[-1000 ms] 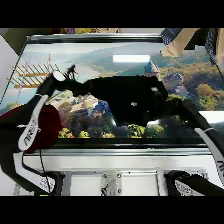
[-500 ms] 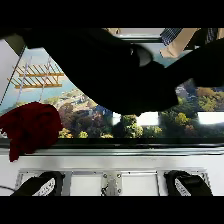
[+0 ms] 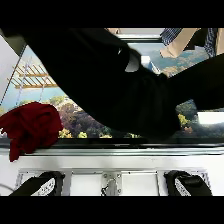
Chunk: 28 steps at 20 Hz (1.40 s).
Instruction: Fold the clothes and pants, and hang the long-sleeved shirts on hangers.
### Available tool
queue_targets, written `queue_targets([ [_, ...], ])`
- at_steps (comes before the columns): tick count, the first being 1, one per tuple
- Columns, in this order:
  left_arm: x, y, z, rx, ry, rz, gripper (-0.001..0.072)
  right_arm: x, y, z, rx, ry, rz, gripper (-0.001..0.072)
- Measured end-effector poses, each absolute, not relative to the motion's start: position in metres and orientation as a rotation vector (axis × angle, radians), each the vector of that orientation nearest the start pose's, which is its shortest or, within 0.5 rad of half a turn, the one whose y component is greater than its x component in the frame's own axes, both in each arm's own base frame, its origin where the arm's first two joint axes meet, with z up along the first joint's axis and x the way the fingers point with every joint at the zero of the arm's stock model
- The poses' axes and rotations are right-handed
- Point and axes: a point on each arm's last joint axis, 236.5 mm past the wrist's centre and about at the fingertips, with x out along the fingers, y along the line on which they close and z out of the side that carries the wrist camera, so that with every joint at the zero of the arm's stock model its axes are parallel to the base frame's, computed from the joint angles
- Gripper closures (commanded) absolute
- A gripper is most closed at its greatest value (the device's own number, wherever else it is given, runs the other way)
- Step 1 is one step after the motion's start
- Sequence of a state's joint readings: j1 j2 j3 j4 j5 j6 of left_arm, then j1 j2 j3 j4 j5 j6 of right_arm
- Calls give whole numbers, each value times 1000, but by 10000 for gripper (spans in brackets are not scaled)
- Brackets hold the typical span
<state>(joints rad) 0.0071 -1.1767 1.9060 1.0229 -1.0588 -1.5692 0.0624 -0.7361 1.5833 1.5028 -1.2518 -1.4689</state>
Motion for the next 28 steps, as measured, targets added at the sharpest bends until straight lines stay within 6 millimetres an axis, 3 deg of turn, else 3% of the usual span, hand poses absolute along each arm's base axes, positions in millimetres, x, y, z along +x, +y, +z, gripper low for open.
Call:
queue_targets([
  [4, 464, -111, 273, -348, 737, -406, 681, 344, -4, 264, 21, 664, -64, 643],
  [5, 465, -111, 241, -332, 836, -392, 681, 358, -7, 240, 13, 714, -78, 420],
  [6, 464, -110, 210, -318, 930, -374, 680, 374, -11, 218, 6, 755, -92, 123],
  [7, 459, -110, 178, -298, 1023, -357, 628, 387, -16, 193, 5, 806, -106, 47],
  [9, 445, -110, 123, -268, 1185, -327, -1, 409, -23, 150, 3, 892, -123, 55],
  [10, 436, -111, 100, -255, 1251, -316, 40, 415, -25, 132, 3, 929, -127, 55],
  [12, 421, -113, 65, -241, 1349, -298, 42, 423, -26, 110, 9, 977, -128, 55],
  [15, 413, -112, 40, -227, 1398, -278, 41, 420, -12, 92, 76, 1025, -93, 57],
  [19, 413, -134, 37, -201, 1384, -304, 41, 396, 9, 47, 249, 1144, -100, 57],
  [24, 420, -205, 54, -126, 1252, -429, 41, 366, 47, -31, 476, 1289, -118, 57],
  [28, 425, -266, 71, -83, 1131, -533, 41, 370, 74, -67, 603, 1308, -141, 58],
])
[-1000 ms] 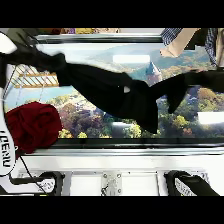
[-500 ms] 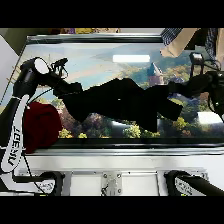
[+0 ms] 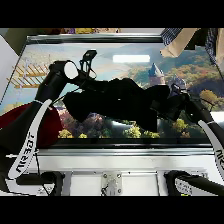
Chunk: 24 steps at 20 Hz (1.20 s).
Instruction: Fold the clothes and pants, and hang the long-sleeved shirts on hangers.
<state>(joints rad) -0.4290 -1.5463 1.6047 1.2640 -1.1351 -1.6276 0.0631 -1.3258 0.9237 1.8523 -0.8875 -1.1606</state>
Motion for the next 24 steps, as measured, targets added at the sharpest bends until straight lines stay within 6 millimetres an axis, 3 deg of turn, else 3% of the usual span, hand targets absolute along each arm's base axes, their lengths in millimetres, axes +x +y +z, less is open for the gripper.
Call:
queue_targets([
  [1, 426, -278, 72, -75, 1118, -552, 42, 373, 80, -73, 625, 1304, -149, 64],
  [2, 427, -288, 72, -67, 1114, -568, 42, 375, 84, -78, 641, 1299, -156, 128],
  [4, 431, -308, 68, -48, 1118, -597, 42, 374, 88, -86, 647, 1309, -167, 129],
  [5, 433, -316, 65, -39, 1123, -608, 42, 371, 85, -90, 620, 1323, -174, 169],
  [6, 435, -323, 62, -31, 1126, -618, 42, 365, 81, -94, 582, 1346, -187, 460],
  [7, 438, -332, 58, -21, 1132, -629, 42, 358, 74, -98, 534, 1372, -203, 670],
  [10, 442, -359, 44, 7, 1147, -664, 42, 340, 48, -103, 380, 1427, -253, 677],
  [13, 444, -383, 27, 69, 1139, -684, 42, 333, 34, -93, 295, 1429, -274, 677],
  [17, 434, -409, 4, 166, 1128, -698, 42, 333, 33, -73, 250, 1388, -262, 677],
  [24, 413, -448, -11, 212, 1070, -750, 42, 330, 46, -61, 236, 1363, -247, 677],
])
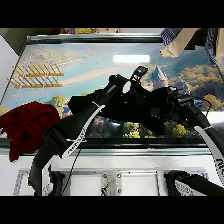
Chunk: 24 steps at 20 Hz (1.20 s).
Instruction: Fold the clothes and pants, and hang the long-sleeved shirts on hangers.
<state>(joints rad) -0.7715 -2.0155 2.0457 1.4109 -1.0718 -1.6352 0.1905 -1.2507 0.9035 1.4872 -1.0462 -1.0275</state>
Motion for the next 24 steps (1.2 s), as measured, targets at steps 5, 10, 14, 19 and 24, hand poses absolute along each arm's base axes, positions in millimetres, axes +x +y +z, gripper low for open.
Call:
queue_targets([
  [5, 409, -467, -24, 181, 1054, -751, 42, 327, 59, -60, 218, 1369, -224, 677],
  [10, 408, -467, -46, 187, 1085, -725, 308, 323, 68, -61, 200, 1377, -205, 677],
  [14, 415, -457, -51, 183, 1096, -675, 681, 322, 69, -61, 192, 1379, -202, 677],
  [19, 440, -444, 27, 100, 955, -659, 681, 345, 61, -22, 146, 1269, -188, 678],
  [24, 424, -410, 283, -59, 443, -752, 681, 410, 67, 184, 164, 794, -65, 678],
])
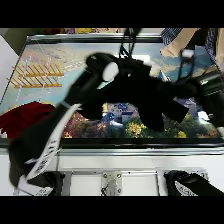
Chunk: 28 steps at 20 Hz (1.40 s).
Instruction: Fold the clothes and pants, and hang the long-sleeved shirts on hangers.
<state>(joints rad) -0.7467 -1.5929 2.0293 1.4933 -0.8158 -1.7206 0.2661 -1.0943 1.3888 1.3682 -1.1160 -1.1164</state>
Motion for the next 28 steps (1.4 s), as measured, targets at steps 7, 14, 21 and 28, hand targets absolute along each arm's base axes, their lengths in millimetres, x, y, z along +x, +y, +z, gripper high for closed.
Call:
queue_targets([
  [7, 283, -320, 529, -142, -142, -869, 682, 363, 99, 456, 269, 196, 188, 678],
  [14, 309, -291, 487, -52, 25, -721, 682, 371, 136, 434, 244, 274, 252, 678],
  [21, 332, -298, 214, 206, 768, -567, 676, 385, 138, 214, 57, 780, 121, 678],
  [28, 241, -297, 59, 172, 1254, -628, -13, 330, 114, 76, -27, 1097, 44, 678],
])
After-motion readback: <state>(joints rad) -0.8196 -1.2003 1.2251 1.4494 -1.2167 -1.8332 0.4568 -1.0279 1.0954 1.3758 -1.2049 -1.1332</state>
